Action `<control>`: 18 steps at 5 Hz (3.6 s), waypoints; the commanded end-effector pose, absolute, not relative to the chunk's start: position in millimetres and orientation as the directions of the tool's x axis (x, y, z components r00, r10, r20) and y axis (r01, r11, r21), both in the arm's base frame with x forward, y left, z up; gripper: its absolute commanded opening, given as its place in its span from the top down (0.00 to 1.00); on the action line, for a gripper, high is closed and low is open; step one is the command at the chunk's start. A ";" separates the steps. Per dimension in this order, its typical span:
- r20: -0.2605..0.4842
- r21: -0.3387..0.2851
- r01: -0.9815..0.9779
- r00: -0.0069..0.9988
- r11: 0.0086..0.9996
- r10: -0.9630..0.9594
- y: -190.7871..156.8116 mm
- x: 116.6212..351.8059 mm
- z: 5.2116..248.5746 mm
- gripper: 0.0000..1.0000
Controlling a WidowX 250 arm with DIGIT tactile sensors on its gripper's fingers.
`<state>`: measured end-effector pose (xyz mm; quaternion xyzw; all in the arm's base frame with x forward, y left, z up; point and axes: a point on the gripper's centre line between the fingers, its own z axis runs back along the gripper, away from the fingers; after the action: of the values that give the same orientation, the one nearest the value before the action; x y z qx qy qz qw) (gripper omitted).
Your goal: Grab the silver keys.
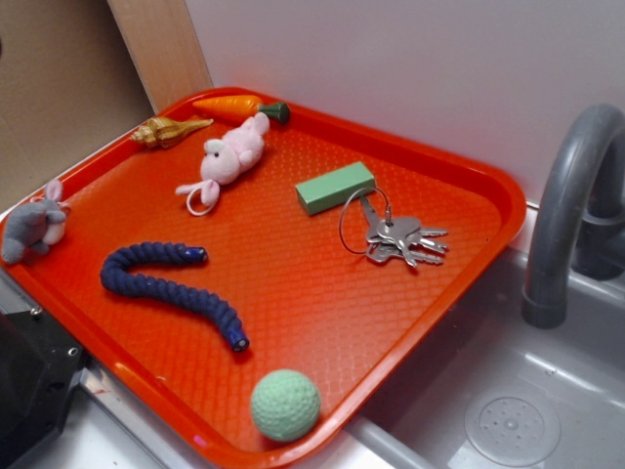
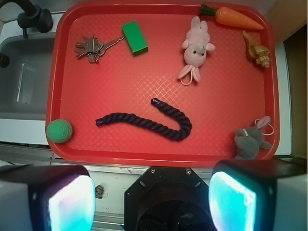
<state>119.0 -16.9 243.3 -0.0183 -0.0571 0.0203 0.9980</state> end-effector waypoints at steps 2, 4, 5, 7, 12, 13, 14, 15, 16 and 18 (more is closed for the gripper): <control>0.101 -0.018 0.003 0.995 1.000 -0.001 -55.8 163.7 211.8 0.00; 0.102 -0.054 0.016 0.995 0.998 -0.011 -116.3 230.8 168.7 0.00; 0.094 -0.003 -0.043 0.995 0.999 0.043 -130.4 266.7 140.9 0.00; 0.087 0.063 -0.030 0.996 0.998 0.025 -119.1 294.4 106.5 0.00; -0.085 -0.047 -0.029 0.996 0.998 0.024 -107.2 287.3 70.3 1.00; -0.057 -0.030 0.052 0.997 0.998 -0.053 -119.1 275.8 69.8 1.00; -0.035 -0.040 0.059 0.998 0.997 -0.060 -118.1 271.2 73.2 1.00; 0.084 -0.017 0.055 0.995 0.998 -0.054 -119.0 253.5 92.3 1.00; 0.102 -0.076 0.081 0.992 0.994 -0.073 -105.3 241.4 128.3 1.00; 0.165 -0.091 -0.099 0.980 0.991 0.113 -23.6 235.4 222.9 1.00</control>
<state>233.8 -28.0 208.0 -0.0287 -0.0526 0.0447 0.9972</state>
